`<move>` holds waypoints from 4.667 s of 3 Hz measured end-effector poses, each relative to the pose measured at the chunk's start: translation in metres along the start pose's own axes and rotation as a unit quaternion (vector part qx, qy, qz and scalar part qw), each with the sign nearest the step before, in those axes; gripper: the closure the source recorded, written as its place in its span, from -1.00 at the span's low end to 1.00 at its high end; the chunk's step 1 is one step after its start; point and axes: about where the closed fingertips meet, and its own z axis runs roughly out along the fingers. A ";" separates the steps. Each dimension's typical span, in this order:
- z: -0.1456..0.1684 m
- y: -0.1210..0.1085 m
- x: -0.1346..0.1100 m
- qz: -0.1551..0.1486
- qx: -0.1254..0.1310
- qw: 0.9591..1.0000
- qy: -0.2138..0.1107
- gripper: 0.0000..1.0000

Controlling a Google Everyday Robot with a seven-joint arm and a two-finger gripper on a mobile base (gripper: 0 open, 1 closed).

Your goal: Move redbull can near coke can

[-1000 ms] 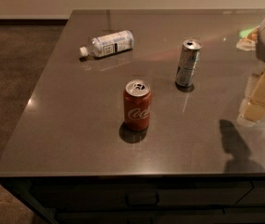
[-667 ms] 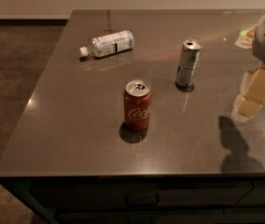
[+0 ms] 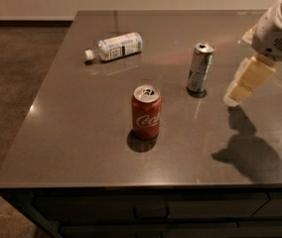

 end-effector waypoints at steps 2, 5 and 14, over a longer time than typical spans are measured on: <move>0.035 -0.057 -0.004 0.055 0.006 0.998 -0.039 -1.00; 0.075 -0.088 -0.034 0.099 -0.022 0.989 -0.105 -1.00; 0.040 0.053 -0.095 -0.108 -0.191 0.953 -0.211 1.00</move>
Offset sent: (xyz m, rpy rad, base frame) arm 0.1023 -0.0237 -0.0255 0.1745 -0.0188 -0.1416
